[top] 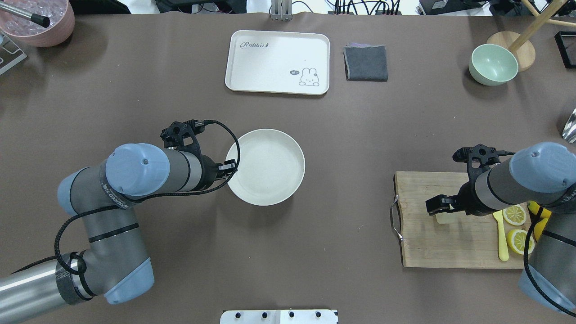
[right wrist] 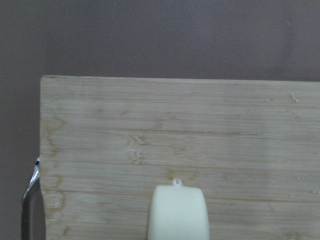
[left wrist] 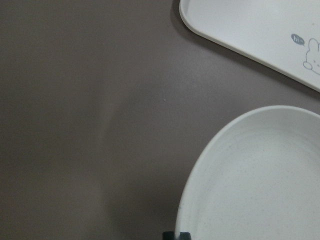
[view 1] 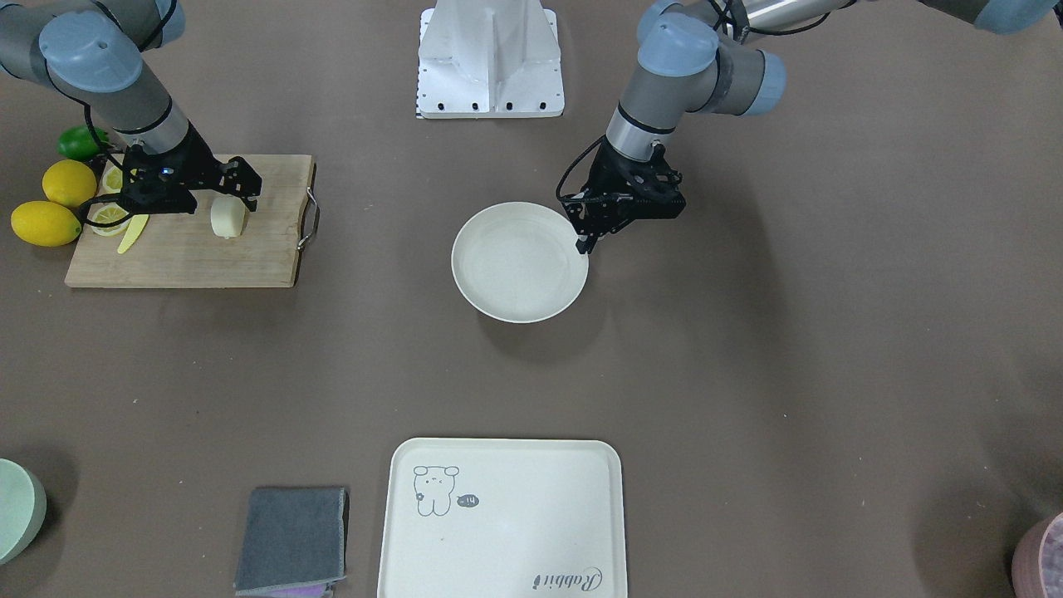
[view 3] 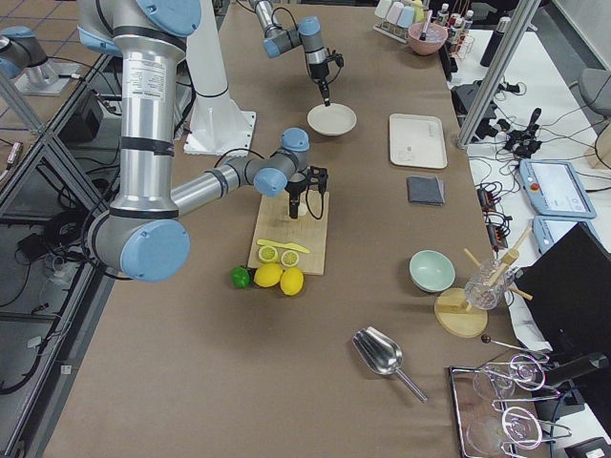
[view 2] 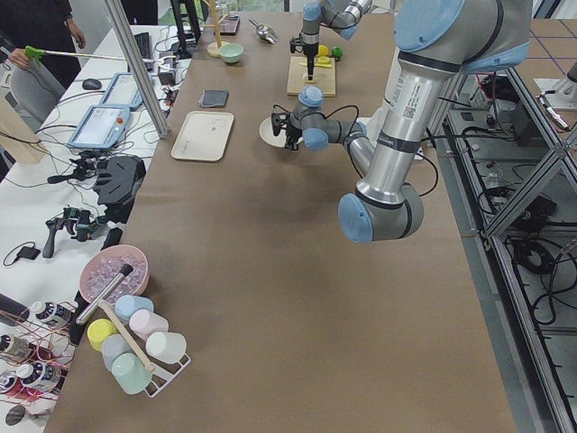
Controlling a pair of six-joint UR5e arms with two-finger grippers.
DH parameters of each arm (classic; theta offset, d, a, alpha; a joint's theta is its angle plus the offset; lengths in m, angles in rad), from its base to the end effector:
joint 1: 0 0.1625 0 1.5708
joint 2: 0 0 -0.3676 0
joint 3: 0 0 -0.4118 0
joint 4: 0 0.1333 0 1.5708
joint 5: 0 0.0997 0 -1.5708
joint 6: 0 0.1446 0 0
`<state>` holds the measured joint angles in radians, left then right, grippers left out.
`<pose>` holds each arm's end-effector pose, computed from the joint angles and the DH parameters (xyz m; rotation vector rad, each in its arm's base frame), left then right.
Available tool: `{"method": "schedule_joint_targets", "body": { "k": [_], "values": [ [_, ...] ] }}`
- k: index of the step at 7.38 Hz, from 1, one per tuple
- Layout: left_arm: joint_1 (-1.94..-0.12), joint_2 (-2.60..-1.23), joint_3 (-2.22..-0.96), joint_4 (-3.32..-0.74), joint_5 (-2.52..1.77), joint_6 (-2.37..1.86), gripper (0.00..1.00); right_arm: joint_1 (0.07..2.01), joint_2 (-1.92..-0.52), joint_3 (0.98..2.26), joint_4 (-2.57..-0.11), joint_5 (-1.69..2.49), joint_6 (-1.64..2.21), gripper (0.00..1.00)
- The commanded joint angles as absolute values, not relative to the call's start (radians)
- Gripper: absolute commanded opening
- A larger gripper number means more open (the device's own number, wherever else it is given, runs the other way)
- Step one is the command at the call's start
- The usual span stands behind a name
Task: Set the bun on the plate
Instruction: 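Set the plate down with the left gripper while the right grasps the bun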
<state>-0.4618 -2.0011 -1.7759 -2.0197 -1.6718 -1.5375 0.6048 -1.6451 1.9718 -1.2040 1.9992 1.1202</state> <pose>0.5367 -0.3997 0.2313 0.1782 1.0780 -0.3305 -0.3890 -0.3579 0.4344 -0.0113 -0.7960 -0.0026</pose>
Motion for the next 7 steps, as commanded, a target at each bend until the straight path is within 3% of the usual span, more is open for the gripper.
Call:
{"method": "schedule_joint_targets", "body": {
  "k": [1,2,7],
  "values": [
    [-0.451,-2.0,-1.781,-2.019,-1.663,-1.54,0.8,0.604,-1.641,1.968,-1.204,2.0,1.12,0.37],
    [-0.453,-1.999,-1.801,-2.019,-1.661,-1.54,0.98,0.604,-1.643,1.97,-1.204,2.0,1.118,0.03],
    [-0.514,-1.953,-1.832,-2.017,-1.663,-1.525,0.98,0.65,-1.583,1.99,-1.226,2.052,1.12,0.0]
  ]
}}
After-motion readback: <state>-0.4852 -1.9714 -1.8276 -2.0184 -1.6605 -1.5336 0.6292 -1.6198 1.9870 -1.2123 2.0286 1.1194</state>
